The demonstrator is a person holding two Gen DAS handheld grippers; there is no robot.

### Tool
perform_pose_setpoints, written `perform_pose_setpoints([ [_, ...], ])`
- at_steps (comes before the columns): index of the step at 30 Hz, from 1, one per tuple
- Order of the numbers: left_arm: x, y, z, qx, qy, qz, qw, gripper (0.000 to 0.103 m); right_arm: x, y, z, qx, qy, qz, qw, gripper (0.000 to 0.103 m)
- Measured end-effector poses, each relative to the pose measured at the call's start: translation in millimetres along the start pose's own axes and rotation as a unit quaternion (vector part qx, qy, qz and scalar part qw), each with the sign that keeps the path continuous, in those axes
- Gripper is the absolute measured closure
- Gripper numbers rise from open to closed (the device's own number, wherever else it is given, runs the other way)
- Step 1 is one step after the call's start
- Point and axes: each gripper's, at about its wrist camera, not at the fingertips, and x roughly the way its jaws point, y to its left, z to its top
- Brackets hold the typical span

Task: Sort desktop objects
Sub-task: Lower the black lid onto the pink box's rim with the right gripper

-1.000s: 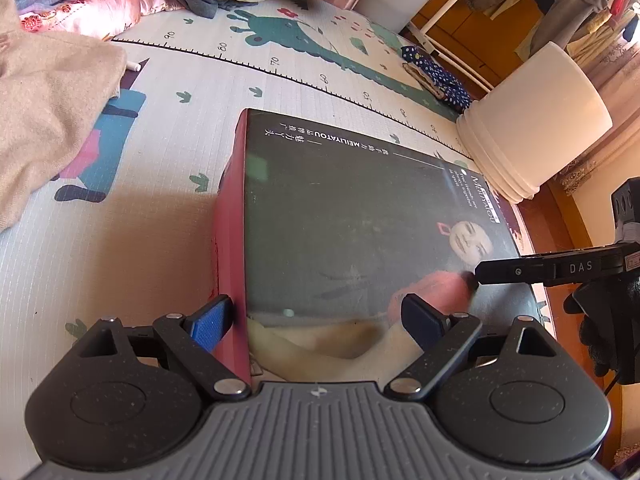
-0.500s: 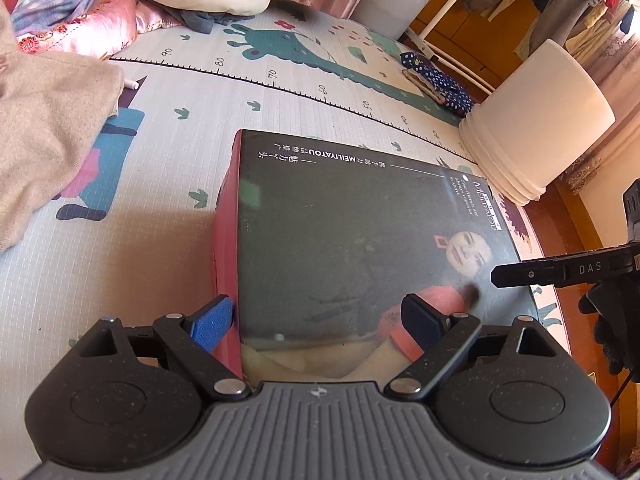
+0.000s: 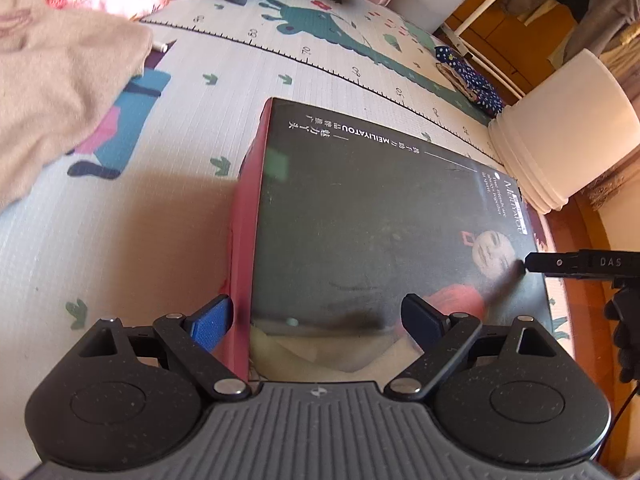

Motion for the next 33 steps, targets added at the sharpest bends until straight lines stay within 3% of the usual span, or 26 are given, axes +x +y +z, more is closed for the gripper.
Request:
perform_pose_setpoints([
  [9, -13, -8, 10, 0.008, -0.026, -0.016, 0.9995, 0.012, 12, -7, -8, 0.016, 0.02, -0.008, 1.0, 0.021],
  [16, -16, -43, 8, 0.105, -0.058, -0.006, 0.9928, 0.012, 15, -6, -9, 0.009, 0.019, -0.013, 1.0, 0.021],
  [27, 4, -63, -3, 0.145, -0.018, 0.03, 0.9888, 0.011, 8, 0, -12, -0.005, 0.017, -0.018, 1.0, 0.019],
  [30, 9, -72, -5, 0.176, -0.004, 0.051, 0.9831, 0.008, 4, 5, -16, -0.025, 0.022, -0.023, 0.999, 0.019],
  [33, 19, -93, -15, 0.238, 0.016, 0.096, 0.9663, 0.003, 4, 14, -26, -0.069, 0.037, -0.042, 0.996, 0.019],
])
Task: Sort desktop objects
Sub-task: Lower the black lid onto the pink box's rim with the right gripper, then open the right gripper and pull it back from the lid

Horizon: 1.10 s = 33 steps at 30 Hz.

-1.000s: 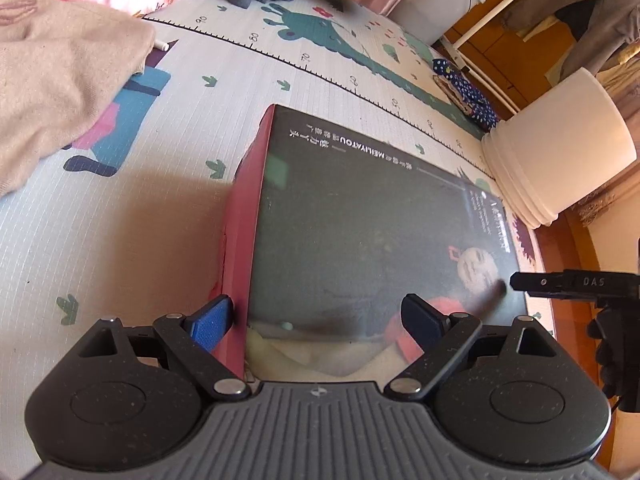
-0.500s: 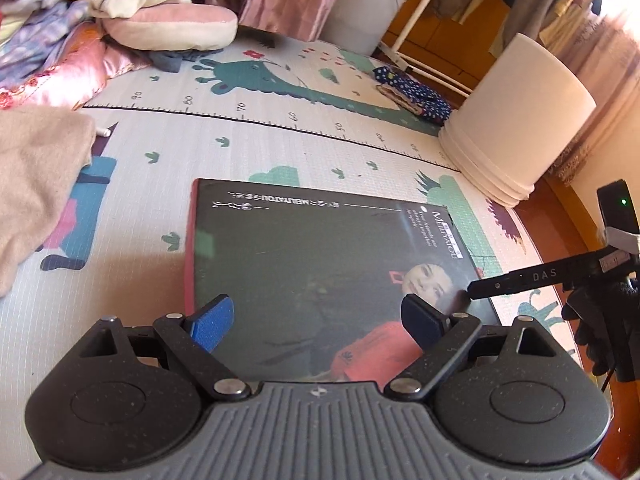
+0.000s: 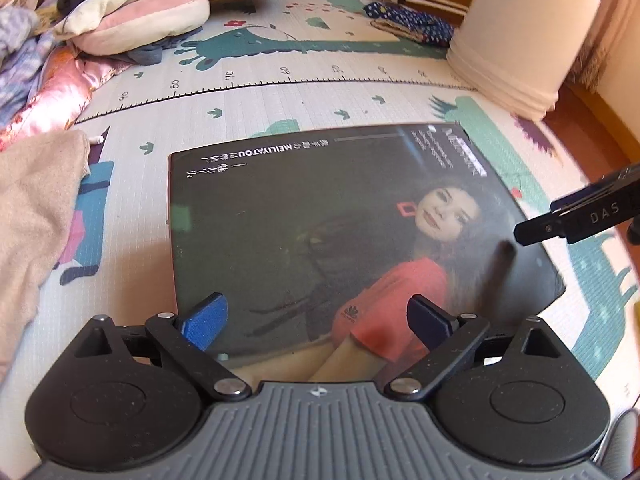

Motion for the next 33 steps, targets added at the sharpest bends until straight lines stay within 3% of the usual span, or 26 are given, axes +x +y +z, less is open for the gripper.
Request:
perform_pose_setpoints([
  [2, 1, -11, 1, 0.017, 0.015, 0.012, 0.9997, 0.003, -2, 2, -8, -0.009, 0.001, -0.003, 1.0, 0.019],
  [5, -10, -11, 0, -0.045, 0.003, -0.018, 0.9988, 0.003, -12, -1, -17, -0.017, 0.005, 0.001, 1.0, 0.019],
  [7, -19, -13, 0, -0.057, 0.002, -0.017, 0.9982, 0.003, -22, -3, -22, -0.02, 0.003, 0.001, 1.0, 0.019],
  [14, -63, -23, 8, -0.062, -0.018, 0.032, 0.9974, 0.003, -63, -14, -49, -0.02, -0.01, 0.004, 1.0, 0.015],
  [18, -93, -25, 9, -0.084, -0.031, 0.051, 0.9947, 0.003, -93, -6, -63, -0.02, -0.039, 0.001, 0.999, 0.012],
  [24, -137, -34, 6, -0.104, -0.055, 0.041, 0.9922, 0.003, -140, 21, -80, -0.014, -0.081, 0.02, 0.996, 0.009],
  [27, -160, -40, 4, -0.104, -0.07, 0.051, 0.9908, 0.003, -162, 36, -89, -0.02, -0.1, 0.01, 0.995, 0.009],
  [33, -205, -45, -1, -0.124, -0.097, 0.088, 0.9837, 0.003, -198, 45, -106, 0.031, -0.139, -0.029, 0.989, 0.009],
])
